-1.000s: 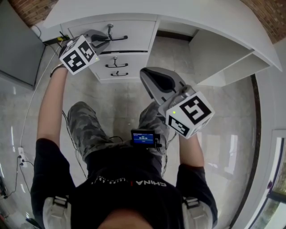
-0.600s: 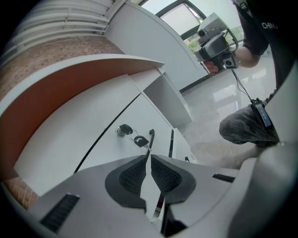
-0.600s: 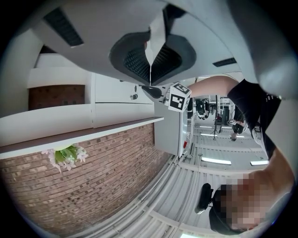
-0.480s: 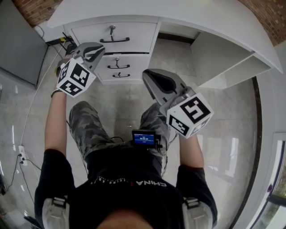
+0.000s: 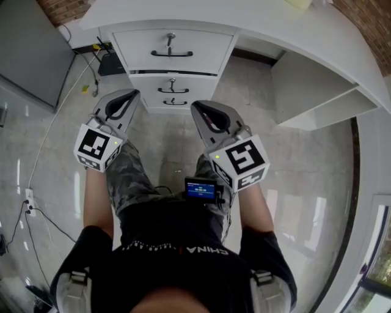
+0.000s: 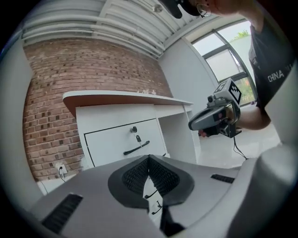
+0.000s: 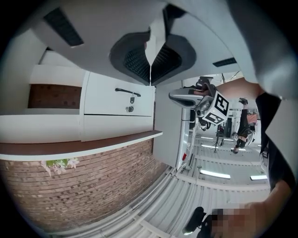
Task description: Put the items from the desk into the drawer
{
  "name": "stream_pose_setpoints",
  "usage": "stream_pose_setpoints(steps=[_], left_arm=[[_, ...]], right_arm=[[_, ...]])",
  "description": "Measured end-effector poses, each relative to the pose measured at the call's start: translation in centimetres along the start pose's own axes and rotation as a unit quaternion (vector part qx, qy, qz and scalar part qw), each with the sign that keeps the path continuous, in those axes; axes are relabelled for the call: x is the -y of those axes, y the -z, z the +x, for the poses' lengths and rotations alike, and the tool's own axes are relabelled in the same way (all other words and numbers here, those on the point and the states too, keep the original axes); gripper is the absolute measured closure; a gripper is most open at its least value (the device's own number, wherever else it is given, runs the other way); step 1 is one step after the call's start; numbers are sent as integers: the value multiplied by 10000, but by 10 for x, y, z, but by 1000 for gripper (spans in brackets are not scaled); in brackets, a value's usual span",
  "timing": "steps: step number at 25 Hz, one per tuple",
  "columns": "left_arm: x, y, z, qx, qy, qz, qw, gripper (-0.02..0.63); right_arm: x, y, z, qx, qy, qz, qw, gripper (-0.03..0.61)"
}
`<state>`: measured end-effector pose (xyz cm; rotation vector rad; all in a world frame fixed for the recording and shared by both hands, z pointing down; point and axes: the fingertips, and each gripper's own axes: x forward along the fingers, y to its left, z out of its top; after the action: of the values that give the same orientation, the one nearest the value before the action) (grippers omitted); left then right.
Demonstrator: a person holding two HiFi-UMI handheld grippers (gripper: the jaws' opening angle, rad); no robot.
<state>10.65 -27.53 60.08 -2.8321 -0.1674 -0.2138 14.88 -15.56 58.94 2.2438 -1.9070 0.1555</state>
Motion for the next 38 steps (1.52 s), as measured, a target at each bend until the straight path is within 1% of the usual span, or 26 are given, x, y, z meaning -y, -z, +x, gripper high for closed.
stream_pose_setpoints(steps=[4,9,11,14,17,19,20,22,25,27,28,29,30,31,34,38], left_arm=[[8,5,-7,106,91,-291,9995,601],[11,1,-2,261,265,-405,9985,601],[13,-2,-1,350,354,-403,9979,601],[13,-3,5,376,467,-341,9976,601],[6,-10,11,320,574,-320,9973,601],[2,-6,14,210,639,-325,9972,601],[3,4,14,142,672,-325,9971,601],[13,42,8,-78,759,-317,9966,601],[33,112,-19,-665,935,-244,9931,601],[49,163,-31,-968,950,-164,9906,601],[56,179,-35,-1075,941,-113,9897,601],[61,183,-39,-1152,944,-82,9888,601],[65,175,-42,-1198,961,-86,9881,601],[67,159,-44,-1224,979,-118,9876,601],[62,95,-56,-1298,942,-281,9867,601],[55,9,-75,-1360,865,-402,9861,601]], right_arm=[[-1,5,2,-49,171,-18,9998,560],[5,3,1,43,220,66,9997,560],[7,7,3,29,241,118,9996,560],[11,12,7,-70,286,158,9994,560],[17,4,11,-203,354,183,9990,560],[20,4,14,-273,409,282,9984,560],[18,13,18,-283,422,384,9980,560],[2,50,26,-273,399,716,9963,560],[-41,124,36,-257,339,1428,9888,560],[-64,179,44,-213,293,1765,9836,560],[-71,197,46,-207,263,1887,9815,560],[-75,204,44,-221,229,1997,9793,560],[-75,200,39,-247,194,2098,9772,560],[-73,187,32,-274,162,2191,9752,560],[-64,127,8,-343,80,2344,9715,560],[-56,44,-27,-389,60,2336,9715,560]])
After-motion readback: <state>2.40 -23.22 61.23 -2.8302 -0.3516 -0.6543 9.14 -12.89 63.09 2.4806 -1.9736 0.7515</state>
